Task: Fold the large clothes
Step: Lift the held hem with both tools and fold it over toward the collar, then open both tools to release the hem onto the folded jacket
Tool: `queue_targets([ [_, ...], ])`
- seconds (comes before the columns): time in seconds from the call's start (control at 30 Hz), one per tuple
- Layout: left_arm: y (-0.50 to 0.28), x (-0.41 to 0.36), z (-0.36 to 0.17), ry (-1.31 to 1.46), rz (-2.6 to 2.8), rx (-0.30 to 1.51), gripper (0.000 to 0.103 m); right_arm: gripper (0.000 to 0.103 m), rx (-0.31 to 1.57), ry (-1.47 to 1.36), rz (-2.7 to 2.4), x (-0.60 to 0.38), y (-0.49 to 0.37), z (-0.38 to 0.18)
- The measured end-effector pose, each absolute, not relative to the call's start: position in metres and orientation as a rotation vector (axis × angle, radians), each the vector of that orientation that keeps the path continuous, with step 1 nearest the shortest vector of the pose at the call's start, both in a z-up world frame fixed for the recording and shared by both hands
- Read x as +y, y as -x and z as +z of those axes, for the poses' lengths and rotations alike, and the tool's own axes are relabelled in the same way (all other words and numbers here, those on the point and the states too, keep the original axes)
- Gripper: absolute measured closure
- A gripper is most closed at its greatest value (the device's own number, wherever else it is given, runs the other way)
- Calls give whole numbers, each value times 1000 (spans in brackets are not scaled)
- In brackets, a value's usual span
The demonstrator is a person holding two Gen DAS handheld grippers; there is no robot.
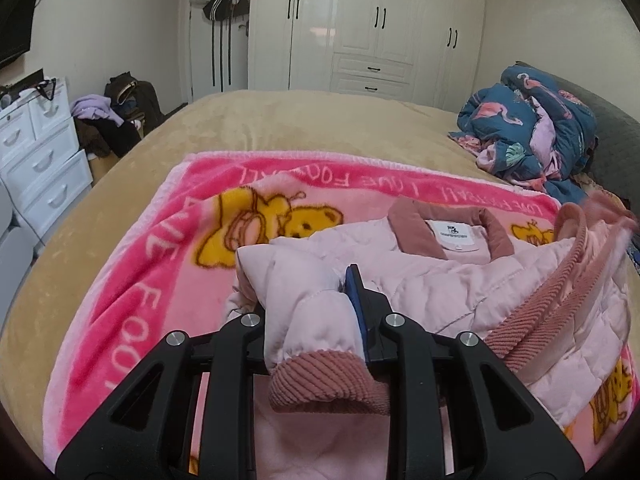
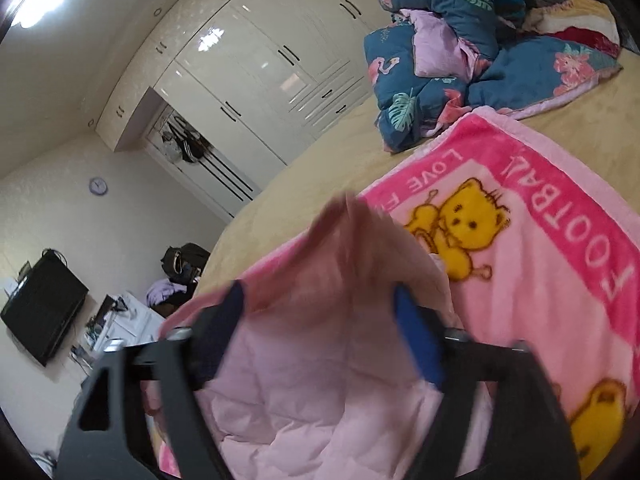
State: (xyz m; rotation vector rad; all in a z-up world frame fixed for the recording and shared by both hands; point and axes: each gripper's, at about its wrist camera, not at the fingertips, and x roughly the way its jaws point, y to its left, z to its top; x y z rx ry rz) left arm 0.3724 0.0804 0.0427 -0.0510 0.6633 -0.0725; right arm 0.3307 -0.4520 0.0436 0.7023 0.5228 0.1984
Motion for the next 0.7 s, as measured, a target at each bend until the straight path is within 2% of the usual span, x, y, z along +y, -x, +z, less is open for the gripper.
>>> queue_targets([
  [0.13,-378,81,36,68,-77,679,83,19,540,-587,194,-437,-319,40],
  [0.37,-382,81,34,71,-76,682,81,18,695,-242,113,-388,-289,-9],
  [0.4,-382,81,34,76,-77,681,78,17,693,-209,102,-384,-283,-14],
  [0.47,-379,82,35,105,-95,672,64,15,680,-170,90,-379,-275,-19],
  [0.5,-378,82,37,118,-108,665,51,15,676,-162,90,-377,-272,-20],
  [0.53,-376,81,38,131,-120,658,42,15,672,-164,97,-377,-270,-20],
  [0.7,-365,69,46,118,-112,626,27,13,630,-208,99,-388,-261,-13],
])
